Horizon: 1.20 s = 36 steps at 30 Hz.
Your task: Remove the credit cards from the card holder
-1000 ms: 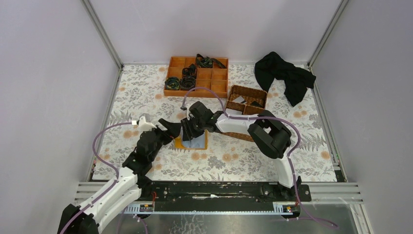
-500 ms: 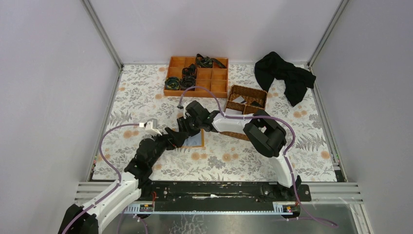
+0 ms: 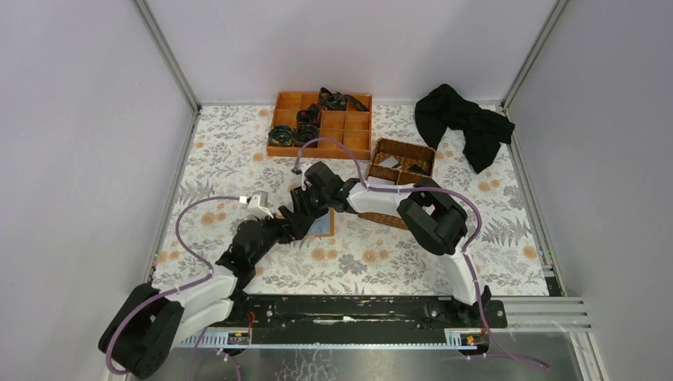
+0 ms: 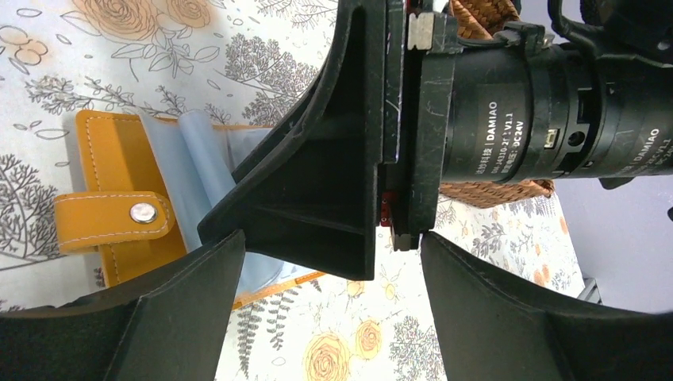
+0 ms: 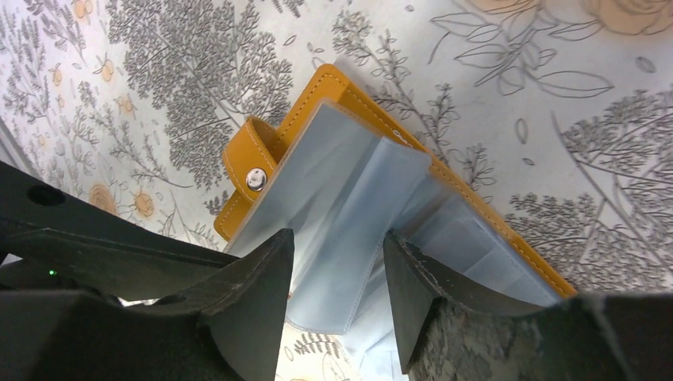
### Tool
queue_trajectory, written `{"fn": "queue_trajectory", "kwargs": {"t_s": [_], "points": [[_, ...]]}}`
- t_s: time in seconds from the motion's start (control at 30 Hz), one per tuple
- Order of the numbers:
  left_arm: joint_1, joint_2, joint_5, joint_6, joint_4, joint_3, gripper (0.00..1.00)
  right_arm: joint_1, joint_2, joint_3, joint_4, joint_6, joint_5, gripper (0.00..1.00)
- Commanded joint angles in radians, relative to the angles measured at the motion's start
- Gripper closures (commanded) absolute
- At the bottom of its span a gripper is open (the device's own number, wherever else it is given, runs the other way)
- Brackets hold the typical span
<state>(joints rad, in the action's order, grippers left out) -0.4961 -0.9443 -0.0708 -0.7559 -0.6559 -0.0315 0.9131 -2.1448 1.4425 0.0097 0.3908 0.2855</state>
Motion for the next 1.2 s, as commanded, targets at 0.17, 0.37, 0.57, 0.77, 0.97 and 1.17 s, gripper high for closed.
{"fn": "queue_trajectory", "kwargs": {"t_s": [0.17,0.37,0.57,0.77,0.97,1.17], "points": [[-0.004,-0.217,0.066,-0.080,0.081,-0.058,0.19,0.019,0.065,-0.001,0.035,0.016,0.030,0.44],[-0.005,-0.245,0.092,-0.108,0.115,-0.060,0.22,0.017,0.105,-0.017,0.040,0.017,-0.007,0.42],[-0.004,-0.243,0.102,-0.109,0.138,-0.066,0.23,0.017,0.194,-0.099,0.111,0.008,-0.043,0.40],[-0.002,-0.288,0.122,-0.120,0.127,-0.067,0.24,0.018,0.277,-0.131,0.120,0.000,-0.060,0.39],[0.003,-0.278,0.143,-0.129,0.114,-0.063,0.25,0.017,0.345,-0.176,0.130,-0.004,-0.151,0.39],[0.007,-0.198,0.198,-0.122,0.160,-0.058,0.24,0.018,0.348,-0.165,0.096,-0.010,-0.178,0.38]]}}
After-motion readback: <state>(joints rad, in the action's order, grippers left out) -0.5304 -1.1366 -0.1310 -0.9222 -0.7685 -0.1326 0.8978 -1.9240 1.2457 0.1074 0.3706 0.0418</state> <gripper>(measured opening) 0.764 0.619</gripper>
